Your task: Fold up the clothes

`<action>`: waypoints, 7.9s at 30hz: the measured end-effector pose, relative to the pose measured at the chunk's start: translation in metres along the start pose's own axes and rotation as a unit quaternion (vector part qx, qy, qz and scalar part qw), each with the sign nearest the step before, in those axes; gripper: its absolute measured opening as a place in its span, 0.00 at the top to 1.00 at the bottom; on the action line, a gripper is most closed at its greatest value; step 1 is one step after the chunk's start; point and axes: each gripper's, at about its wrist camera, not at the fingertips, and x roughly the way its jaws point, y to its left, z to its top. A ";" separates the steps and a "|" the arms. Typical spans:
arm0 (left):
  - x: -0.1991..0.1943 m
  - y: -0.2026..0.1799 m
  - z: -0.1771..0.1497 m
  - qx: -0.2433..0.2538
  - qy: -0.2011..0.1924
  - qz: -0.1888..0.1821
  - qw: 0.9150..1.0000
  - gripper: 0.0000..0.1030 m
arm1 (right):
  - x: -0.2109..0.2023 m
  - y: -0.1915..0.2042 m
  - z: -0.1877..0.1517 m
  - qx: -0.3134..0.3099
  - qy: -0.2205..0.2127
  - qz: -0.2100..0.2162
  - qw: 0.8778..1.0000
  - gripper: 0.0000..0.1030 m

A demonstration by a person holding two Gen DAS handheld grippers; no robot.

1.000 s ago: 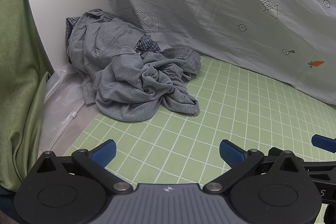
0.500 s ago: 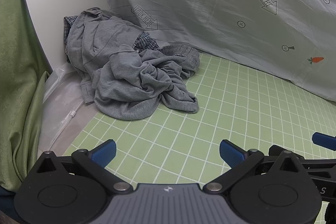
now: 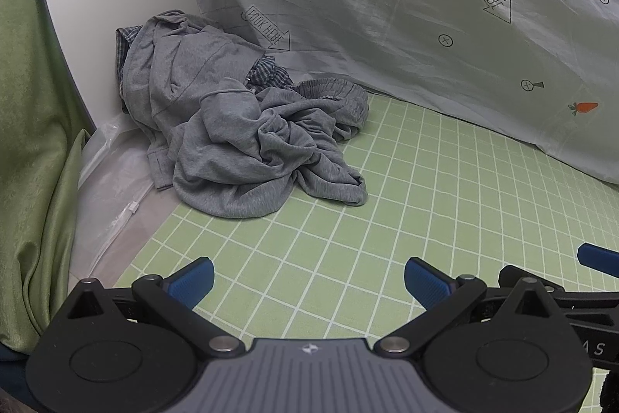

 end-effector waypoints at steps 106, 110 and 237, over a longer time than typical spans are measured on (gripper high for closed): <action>0.068 -0.050 0.014 -0.014 0.139 -0.044 0.989 0.14 | -0.054 -0.252 -0.039 0.099 0.032 -0.273 0.956 0.96; 0.068 -0.072 0.007 -0.013 0.146 -0.052 0.988 0.14 | -0.078 -0.304 -0.051 0.137 0.044 -0.343 0.928 0.94; 0.088 -0.011 0.026 -0.168 0.144 0.108 0.969 0.22 | 0.014 -0.343 -0.038 0.282 0.074 -0.163 0.943 0.83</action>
